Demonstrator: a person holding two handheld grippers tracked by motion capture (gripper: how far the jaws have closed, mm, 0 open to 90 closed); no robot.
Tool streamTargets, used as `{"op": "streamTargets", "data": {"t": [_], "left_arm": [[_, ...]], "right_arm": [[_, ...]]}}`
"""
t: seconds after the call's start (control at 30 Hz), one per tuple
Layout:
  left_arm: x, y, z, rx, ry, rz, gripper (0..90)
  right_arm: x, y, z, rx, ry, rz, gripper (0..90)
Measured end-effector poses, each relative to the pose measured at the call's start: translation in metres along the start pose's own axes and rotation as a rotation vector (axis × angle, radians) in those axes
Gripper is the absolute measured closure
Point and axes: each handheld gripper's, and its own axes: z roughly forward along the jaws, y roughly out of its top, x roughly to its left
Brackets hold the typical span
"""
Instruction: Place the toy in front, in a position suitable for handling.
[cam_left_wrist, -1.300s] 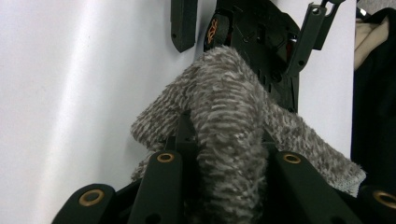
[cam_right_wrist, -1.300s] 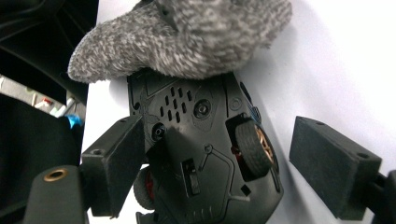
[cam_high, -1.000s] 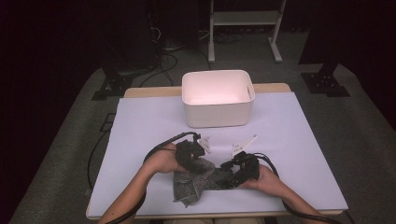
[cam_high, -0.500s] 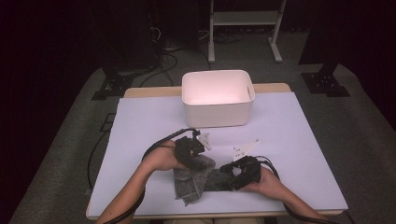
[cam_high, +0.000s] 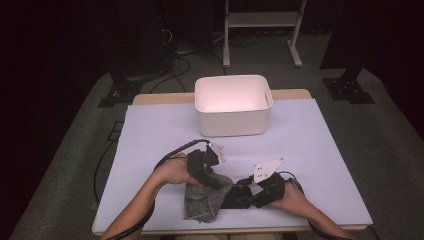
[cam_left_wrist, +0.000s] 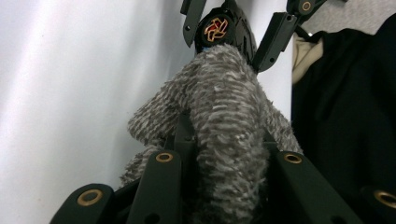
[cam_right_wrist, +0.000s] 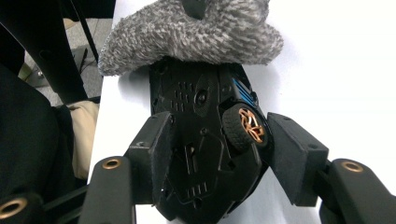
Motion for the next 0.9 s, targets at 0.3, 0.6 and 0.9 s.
{"op": "streamTargets", "data": {"t": [0.3,0.6,0.9], "left_arm": [[-0.007,-0.001,-0.002,-0.007,0.006,0.031,72.2],[-0.012,-0.005,-0.004,-0.047,-0.096,0.025,72.6],[-0.015,0.000,-0.008,-0.038,-0.060,0.045,72.6]], "right_arm": [[-0.011,0.002,0.018,0.037,0.146,0.104,39.8],[-0.009,0.007,0.017,0.017,0.212,0.076,58.7],[0.003,0.007,0.011,0.006,0.123,-0.031,61.5]]}}
